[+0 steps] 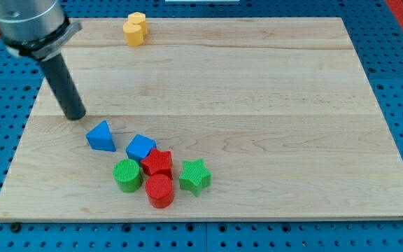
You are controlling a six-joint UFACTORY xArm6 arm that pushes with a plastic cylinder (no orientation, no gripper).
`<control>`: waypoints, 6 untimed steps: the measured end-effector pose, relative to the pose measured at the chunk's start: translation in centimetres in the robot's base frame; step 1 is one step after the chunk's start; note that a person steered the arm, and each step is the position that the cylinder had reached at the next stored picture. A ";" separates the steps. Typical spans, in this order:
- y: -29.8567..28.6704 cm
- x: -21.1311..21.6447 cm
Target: Separate the yellow hexagon from the yellow heart
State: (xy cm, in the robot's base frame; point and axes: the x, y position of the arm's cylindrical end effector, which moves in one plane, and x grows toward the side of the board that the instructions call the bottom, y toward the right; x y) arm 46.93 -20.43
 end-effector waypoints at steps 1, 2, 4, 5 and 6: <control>7.5 3.0; 1.0 -1.2; -3.1 -16.3; -2.8 -24.5; 1.4 -27.6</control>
